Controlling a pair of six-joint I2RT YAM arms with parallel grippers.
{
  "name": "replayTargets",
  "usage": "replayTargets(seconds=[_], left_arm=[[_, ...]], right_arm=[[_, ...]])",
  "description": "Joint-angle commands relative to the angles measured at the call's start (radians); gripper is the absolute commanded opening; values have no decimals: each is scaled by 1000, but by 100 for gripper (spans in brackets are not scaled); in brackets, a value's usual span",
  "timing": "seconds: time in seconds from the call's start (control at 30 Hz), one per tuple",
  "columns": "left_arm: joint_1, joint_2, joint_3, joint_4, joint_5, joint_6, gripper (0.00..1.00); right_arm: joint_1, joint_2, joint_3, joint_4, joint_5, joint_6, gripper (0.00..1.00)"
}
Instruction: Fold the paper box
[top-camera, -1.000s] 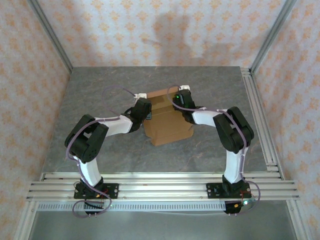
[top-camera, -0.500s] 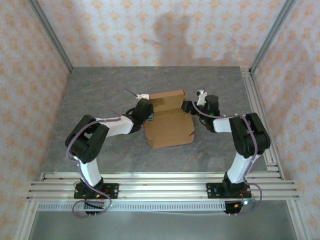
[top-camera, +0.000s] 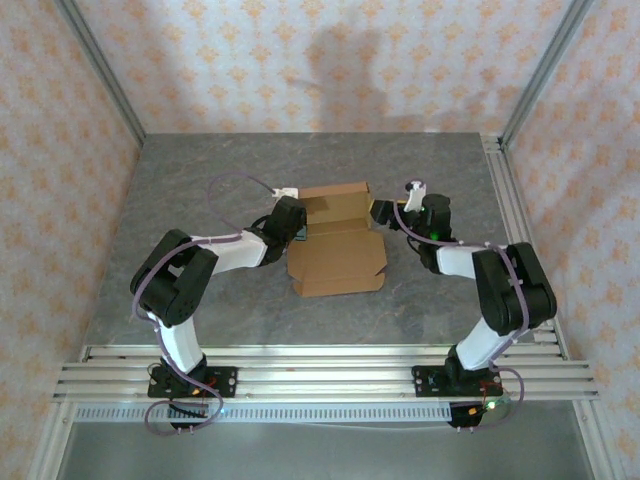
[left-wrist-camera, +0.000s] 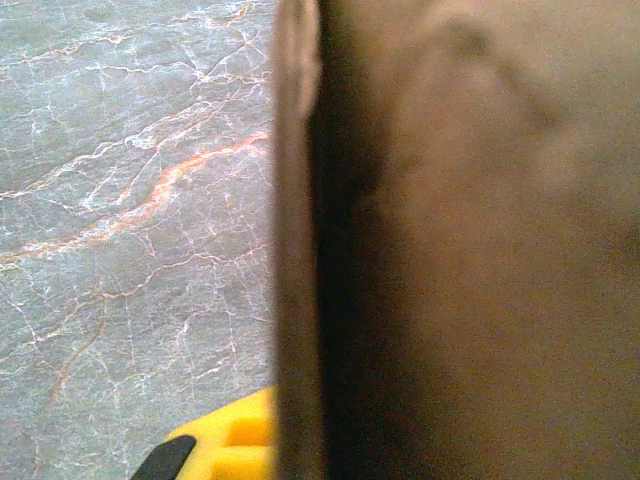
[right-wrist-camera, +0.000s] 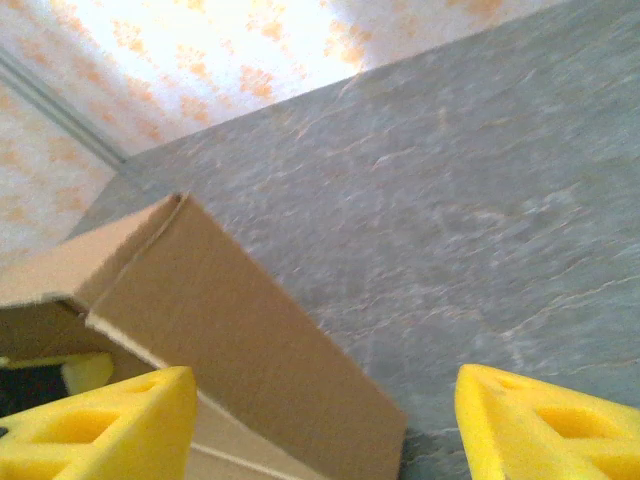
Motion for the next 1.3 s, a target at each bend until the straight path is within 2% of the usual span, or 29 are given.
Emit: replayTargets(seconds=[0.0, 0.33, 0.63, 0.77, 0.87, 1.03, 1.17, 1.27], left_arm=[[6, 28, -24, -187, 49, -2, 0], [7, 9, 65, -323, 117, -127, 0], [22, 16, 83, -304, 171, -197, 0], [50, 0, 78, -272, 259, -278, 0], [66, -11, 85, -274, 300, -339, 0], [97, -9, 118, -341, 361, -519, 0], [111, -23, 104, -288, 439, -639, 0], [120, -16, 159, -406, 454, -743, 0]], right_arm=[[-1, -61, -3, -81, 147, -51, 68], [3, -227, -34, -230, 318, -96, 68], [16, -364, -29, -391, 383, -146, 68], [16, -403, -9, -439, 407, -145, 68], [17, -435, 39, -539, 446, -118, 68], [24, -523, 94, -654, 513, -92, 68], [26, -557, 126, -710, 552, -108, 68], [27, -561, 157, -763, 587, -132, 68]])
